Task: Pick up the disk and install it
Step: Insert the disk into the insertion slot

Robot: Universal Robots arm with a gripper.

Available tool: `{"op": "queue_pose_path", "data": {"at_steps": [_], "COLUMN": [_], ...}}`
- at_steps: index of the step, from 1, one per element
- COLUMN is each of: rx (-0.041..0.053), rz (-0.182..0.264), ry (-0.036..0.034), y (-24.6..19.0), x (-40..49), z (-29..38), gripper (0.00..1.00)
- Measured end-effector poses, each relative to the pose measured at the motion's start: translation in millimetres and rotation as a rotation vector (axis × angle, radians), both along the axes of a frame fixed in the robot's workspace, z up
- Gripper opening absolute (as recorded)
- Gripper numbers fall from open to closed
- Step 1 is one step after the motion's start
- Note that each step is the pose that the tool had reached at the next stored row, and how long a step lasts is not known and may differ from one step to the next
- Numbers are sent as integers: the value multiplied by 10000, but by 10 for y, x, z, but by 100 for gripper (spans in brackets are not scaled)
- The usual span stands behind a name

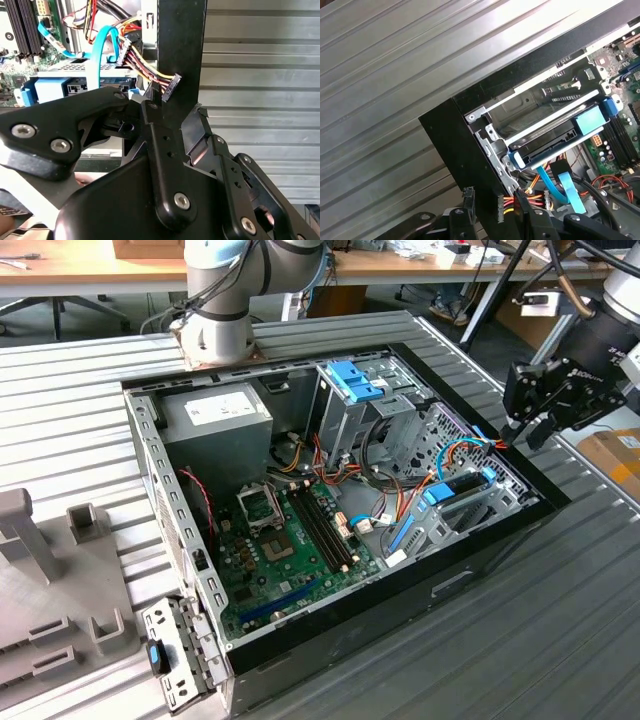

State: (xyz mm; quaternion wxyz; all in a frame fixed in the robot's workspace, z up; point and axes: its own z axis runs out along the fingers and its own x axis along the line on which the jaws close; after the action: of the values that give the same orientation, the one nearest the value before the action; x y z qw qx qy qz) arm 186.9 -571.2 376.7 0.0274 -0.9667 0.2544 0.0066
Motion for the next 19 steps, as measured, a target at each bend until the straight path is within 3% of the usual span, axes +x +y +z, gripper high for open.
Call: {"op": "queue_pose_path", "data": {"at_steps": [3, 7, 8, 12, 17, 19], "rx": [285, 443, 537, 705, 1000, 1027], "rz": [0, 2, 1, 0, -3, -3], "ry": [-48, -160, -167, -168, -168, -168], "y": [-2, -50, -56, -95, -160, -161], "x": [-4, -9, -23, -24, -24, -24], "z": [-6, -34, -43, -54, -93, -102], "gripper": [44, 44, 44, 44, 44, 44]}}
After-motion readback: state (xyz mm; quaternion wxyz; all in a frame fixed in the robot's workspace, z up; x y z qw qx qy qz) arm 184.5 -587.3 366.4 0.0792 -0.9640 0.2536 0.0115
